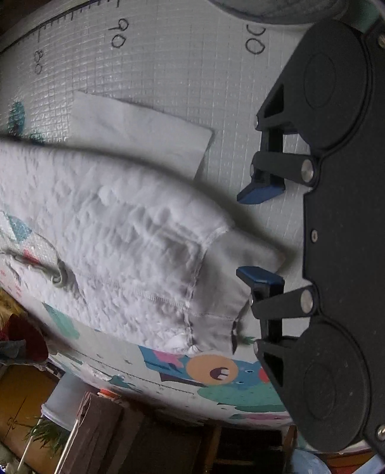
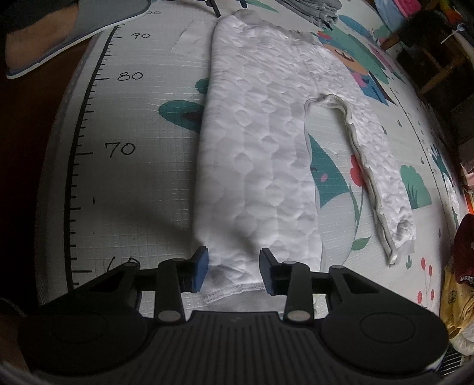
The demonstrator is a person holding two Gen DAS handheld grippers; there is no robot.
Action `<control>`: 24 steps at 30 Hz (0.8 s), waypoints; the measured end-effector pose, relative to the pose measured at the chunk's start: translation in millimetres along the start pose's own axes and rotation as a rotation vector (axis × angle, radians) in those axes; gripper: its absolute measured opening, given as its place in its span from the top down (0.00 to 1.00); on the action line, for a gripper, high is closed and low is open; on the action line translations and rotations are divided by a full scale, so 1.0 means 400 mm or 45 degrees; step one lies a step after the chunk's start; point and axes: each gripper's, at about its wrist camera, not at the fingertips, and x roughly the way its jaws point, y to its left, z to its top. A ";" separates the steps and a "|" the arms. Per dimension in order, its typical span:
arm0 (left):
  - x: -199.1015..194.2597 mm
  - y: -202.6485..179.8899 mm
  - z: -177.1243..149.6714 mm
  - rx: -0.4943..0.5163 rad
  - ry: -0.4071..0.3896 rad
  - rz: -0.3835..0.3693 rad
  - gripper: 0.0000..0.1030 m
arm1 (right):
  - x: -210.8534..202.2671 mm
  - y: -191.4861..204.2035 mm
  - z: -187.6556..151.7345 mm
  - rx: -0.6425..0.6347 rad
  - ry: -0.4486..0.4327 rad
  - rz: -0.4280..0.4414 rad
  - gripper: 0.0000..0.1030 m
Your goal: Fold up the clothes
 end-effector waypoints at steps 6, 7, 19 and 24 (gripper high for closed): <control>0.008 0.001 0.011 0.025 -0.017 -0.004 0.57 | -0.011 0.021 0.002 -0.010 0.023 -0.024 0.66; 0.009 0.004 0.009 0.001 -0.017 -0.004 0.57 | -0.013 0.025 0.002 -0.012 0.026 -0.028 0.66; 0.008 -0.008 0.011 0.006 -0.019 0.006 0.59 | 0.003 0.049 -0.004 -0.068 0.079 -0.047 0.65; 0.013 -0.007 0.014 -0.015 -0.010 -0.016 0.67 | 0.002 0.047 -0.006 -0.071 0.071 -0.016 0.80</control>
